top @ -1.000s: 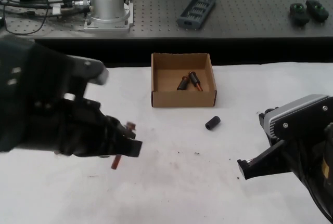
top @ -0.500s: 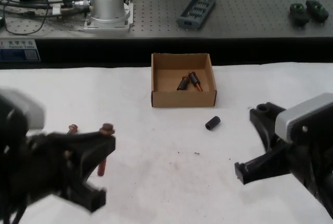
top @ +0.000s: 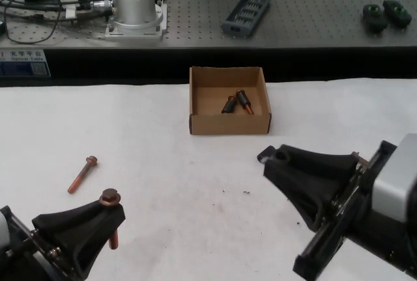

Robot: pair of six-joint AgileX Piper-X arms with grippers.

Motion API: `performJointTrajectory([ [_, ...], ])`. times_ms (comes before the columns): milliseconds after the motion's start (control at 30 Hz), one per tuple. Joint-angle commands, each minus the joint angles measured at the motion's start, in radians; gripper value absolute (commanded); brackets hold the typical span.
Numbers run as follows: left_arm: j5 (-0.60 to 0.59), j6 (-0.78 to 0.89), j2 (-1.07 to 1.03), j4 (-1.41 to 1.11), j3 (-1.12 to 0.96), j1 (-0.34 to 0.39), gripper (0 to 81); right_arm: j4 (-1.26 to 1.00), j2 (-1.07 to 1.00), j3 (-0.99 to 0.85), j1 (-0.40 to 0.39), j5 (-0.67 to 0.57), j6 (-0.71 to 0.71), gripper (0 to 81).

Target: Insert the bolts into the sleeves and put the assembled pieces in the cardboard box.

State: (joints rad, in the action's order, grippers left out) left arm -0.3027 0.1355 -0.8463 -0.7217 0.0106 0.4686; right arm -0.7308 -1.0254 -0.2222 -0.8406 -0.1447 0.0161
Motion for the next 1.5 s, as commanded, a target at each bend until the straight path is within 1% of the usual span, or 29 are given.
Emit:
performJointTrajectory([
  [0, 0.006, -0.016, 0.008, -0.031, -0.011, 0.003, 0.6, -0.025, 0.012, -0.002, -0.003, -0.027, -0.001, 7.1],
  [233, 0.006, -0.031, 0.008, -0.079, -0.011, 0.003, 0.6, -0.025, 0.012, -0.002, -0.003, -0.031, -0.016, 7.1],
  [333, 0.006, -0.031, 0.008, -0.123, -0.011, 0.003, 0.6, -0.025, 0.012, -0.002, -0.003, -0.084, -0.016, 7.1],
  [433, 0.006, -0.037, 0.008, -0.192, -0.011, 0.003, 0.6, -0.025, -0.003, -0.002, -0.003, -0.151, 0.045, 7.1],
  [533, 0.006, -0.044, 0.008, -0.238, -0.011, 0.003, 0.6, -0.047, -0.052, -0.002, -0.003, -0.161, 0.053, 7.1],
  [700, 0.014, -0.064, 0.006, -0.253, -0.019, 0.003, 0.6, -0.19, -0.204, -0.002, 0.001, -0.187, 0.058, 7.1],
  [800, 0.014, -0.068, -0.025, -0.253, -0.053, 0.003, 0.6, -0.333, -0.31, -0.008, 0.017, -0.187, 0.058, 7.1],
  [867, 0.014, -0.068, -0.076, -0.269, -0.083, 0.003, 0.6, -0.377, -0.364, -0.028, 0.04, -0.221, 0.037, 7.1],
  [1000, 0.003, -0.068, -0.226, -0.371, -0.142, 0.003, 0.6, -0.355, -0.449, -0.091, 0.109, -0.363, -0.008, 7.1],
  [1133, -0.001, -0.068, -0.392, -0.493, -0.198, 0.003, 0.6, -0.344, -0.512, -0.133, 0.167, -0.408, -0.005, 7.1],
  [1200, -0.011, -0.065, -0.47, -0.55, -0.226, 0.003, 0.6, -0.344, -0.541, -0.148, 0.197, -0.451, -0.004, 7.1],
  [1367, -0.101, 0.029, -0.667, -0.678, -0.309, 0.003, 0.6, -0.345, -0.611, -0.183, 0.243, -0.596, 0.001, 7.1],
  [1467, -0.179, 0.07, -0.758, -0.772, -0.344, 0.003, 0.6, -0.345, -0.643, -0.194, 0.247, -0.631, 0.012, 7.1],
])
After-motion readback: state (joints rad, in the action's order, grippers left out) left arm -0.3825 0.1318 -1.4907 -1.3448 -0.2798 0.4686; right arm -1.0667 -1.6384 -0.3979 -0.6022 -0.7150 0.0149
